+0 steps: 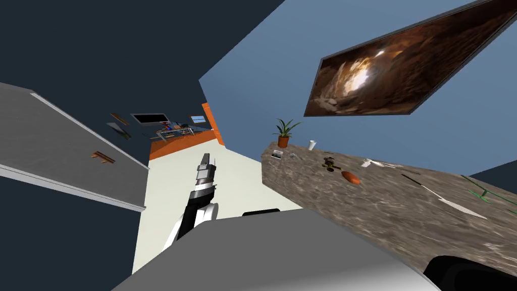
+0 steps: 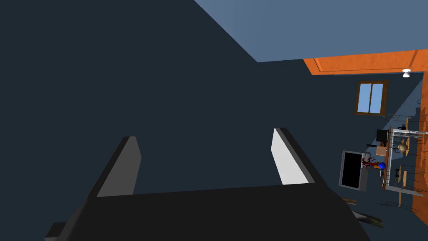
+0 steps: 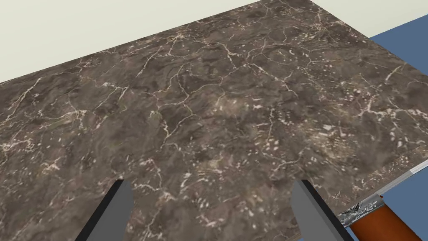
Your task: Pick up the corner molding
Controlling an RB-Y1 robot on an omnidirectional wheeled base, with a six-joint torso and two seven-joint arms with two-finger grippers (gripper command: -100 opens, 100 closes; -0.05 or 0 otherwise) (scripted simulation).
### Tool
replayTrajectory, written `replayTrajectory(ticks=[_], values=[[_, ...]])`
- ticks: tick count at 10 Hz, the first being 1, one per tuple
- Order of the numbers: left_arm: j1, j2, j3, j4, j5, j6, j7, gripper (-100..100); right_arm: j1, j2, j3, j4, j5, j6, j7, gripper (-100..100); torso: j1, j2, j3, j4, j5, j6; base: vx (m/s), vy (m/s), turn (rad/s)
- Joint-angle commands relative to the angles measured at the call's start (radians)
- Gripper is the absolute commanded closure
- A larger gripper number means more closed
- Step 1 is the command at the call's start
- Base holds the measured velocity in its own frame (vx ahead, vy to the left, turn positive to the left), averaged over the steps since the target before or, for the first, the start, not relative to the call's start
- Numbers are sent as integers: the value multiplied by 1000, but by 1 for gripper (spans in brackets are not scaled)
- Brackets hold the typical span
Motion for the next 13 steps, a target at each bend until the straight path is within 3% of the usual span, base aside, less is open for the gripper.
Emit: replayTrajectory(ticks=[1,2,5,8,10,11,13], values=[[0,0,0,0,0,0,0,0,20,-44,-13,50,32,-29,-11,-100,0,0,0,0,0,0,14,55,439],[0,0,0,0,0,0,0,0,20,-44,-13,68,32,-29,-11,-100,0,-1,0,0,0,-1,16,34,257],[0,0,0,0,0,0,0,0,57,-119,-34,152,83,-68,-32,-100,-1,-2,-1,0,0,1,35,40,308],[0,0,0,0,0,0,0,0,72,-156,-44,192,108,-87,-41,-100,-1,-4,-2,-1,0,-1,54,28,310],[0,0,0,0,0,0,0,0,94,-219,-61,266,152,-123,-55,-100,-1,-4,-2,-1,0,0,88,27,391],[0,0,0,0,0,0,0,0,94,-226,-61,266,152,-123,-55,-100,-2,-7,-4,-2,0,0,101,14,321],[0,0,0,0,0,0,0,0,107,-291,-75,326,191,-156,-66,-100,-2,-8,-5,-2,0,0,125,-3,421]])
